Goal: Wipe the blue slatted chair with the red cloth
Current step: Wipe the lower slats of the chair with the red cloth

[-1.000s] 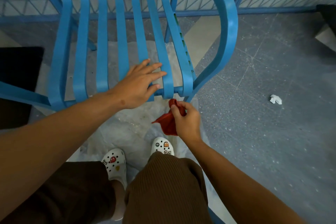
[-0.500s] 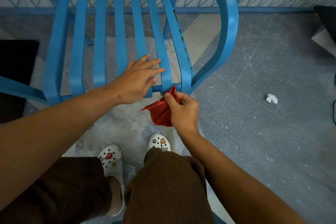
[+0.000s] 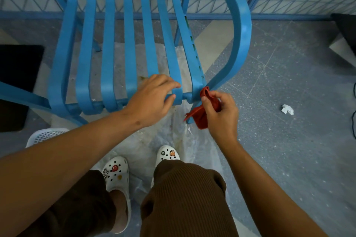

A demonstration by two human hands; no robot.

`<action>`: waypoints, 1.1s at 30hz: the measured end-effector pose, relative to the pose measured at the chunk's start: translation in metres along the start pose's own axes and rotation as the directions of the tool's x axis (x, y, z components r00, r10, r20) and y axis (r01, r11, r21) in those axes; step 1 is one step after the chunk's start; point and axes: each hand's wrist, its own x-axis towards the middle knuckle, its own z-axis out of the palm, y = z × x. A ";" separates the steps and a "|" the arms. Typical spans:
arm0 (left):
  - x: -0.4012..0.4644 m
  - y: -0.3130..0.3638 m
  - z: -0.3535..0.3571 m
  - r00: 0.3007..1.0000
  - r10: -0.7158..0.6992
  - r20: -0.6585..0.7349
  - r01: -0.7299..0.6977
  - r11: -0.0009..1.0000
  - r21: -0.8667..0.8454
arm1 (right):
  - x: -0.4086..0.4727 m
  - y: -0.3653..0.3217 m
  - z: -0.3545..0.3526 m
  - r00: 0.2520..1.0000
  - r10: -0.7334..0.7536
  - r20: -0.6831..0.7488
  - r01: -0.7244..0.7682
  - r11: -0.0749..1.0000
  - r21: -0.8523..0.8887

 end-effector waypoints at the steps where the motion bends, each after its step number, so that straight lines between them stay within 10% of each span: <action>1: 0.002 -0.001 0.003 1.000 -0.005 0.013 0.005 1.000 0.017 | 0.009 -0.001 0.000 0.997 -0.078 -0.006 0.078 0.995 -0.063; 13: 0.004 -0.003 0.018 1.000 -0.020 0.003 0.020 0.991 0.131 | -0.006 0.039 0.010 0.975 -0.158 0.158 0.202 0.925 -0.321; 24: 0.014 0.005 0.025 0.997 -0.063 -0.039 0.068 0.988 0.135 | 0.016 0.019 0.009 0.967 -0.249 0.053 0.255 0.950 -0.181; 33: -0.033 0.050 0.063 0.955 -0.297 0.016 0.286 0.904 -0.319 | -0.009 0.033 0.002 0.970 0.099 0.221 -0.087 0.994 -0.061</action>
